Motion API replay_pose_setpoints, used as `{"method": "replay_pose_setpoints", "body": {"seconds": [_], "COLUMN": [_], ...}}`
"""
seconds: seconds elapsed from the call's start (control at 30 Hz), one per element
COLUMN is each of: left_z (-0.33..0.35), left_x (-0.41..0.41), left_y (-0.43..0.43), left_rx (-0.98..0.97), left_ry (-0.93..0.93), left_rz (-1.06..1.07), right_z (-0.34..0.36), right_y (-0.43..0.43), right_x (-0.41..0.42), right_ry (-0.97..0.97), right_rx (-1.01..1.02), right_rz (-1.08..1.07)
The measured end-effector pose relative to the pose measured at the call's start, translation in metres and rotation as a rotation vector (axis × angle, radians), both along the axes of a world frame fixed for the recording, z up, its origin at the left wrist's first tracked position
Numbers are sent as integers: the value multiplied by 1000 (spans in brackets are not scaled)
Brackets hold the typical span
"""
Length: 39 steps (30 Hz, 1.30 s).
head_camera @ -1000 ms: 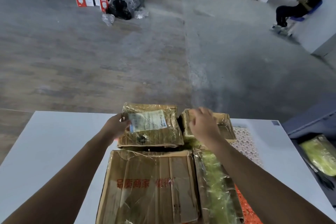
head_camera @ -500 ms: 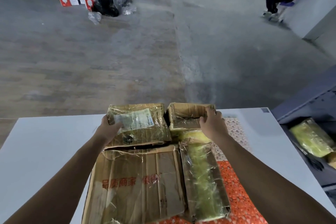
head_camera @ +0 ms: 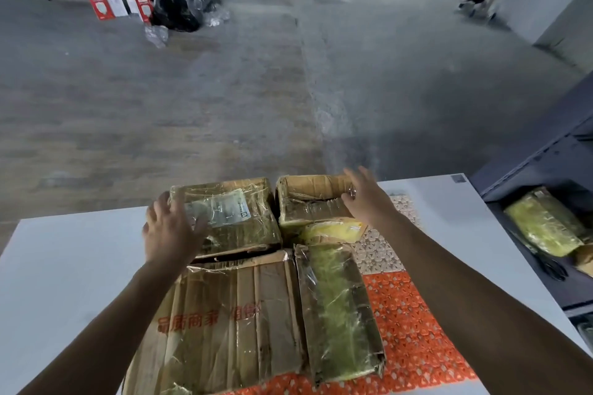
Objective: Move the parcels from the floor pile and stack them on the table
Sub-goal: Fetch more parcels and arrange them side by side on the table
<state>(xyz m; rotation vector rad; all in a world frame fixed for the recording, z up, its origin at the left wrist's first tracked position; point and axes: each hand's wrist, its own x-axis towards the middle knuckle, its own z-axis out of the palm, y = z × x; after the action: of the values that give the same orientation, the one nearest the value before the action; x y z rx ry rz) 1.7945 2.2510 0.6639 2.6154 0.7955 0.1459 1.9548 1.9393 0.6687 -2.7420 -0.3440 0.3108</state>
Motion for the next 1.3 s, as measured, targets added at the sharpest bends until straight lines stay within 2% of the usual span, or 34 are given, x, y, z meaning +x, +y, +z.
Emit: {"method": "replay_pose_setpoints", "body": {"seconds": [0.2,0.4,0.57,0.67,0.77,0.9,1.0,1.13,1.2,1.3], "left_z": [7,-5,-13,-16,-14,14,36,33,21,8], "left_x": [5,10,12,12,9,0,-24,-67,-76,-78], "left_y": [-53,-72,-75,-74,-74,-100,-147,-199,-209,-214], "left_rx": [3,-45,111,103,89,-12,-102,-19,22,183], "left_ry": [-28,151,271,260,261,2,-14,105,212,296], "left_rz": [-311,-455,-556,-551,-559,-511,-771,-1227,-1343,-1391], "right_z": [-2,-3,-3,0,6,0,-10,-9,-10,-15], "right_y": [-2,-14,-15,-5,5,4,0,-4,-6,-9], "right_x": [13,15,16,19,22,22,22,27,31,30], "right_ry": [-23,-74,-123,-88,17,0,-34,-43,-57,-79], "right_rx": [-93,0,10,-49,-165,-149,-82,-100,-117,-142], "right_rz": [7,-33,-37,61,55,42,44,65,93,121]}}
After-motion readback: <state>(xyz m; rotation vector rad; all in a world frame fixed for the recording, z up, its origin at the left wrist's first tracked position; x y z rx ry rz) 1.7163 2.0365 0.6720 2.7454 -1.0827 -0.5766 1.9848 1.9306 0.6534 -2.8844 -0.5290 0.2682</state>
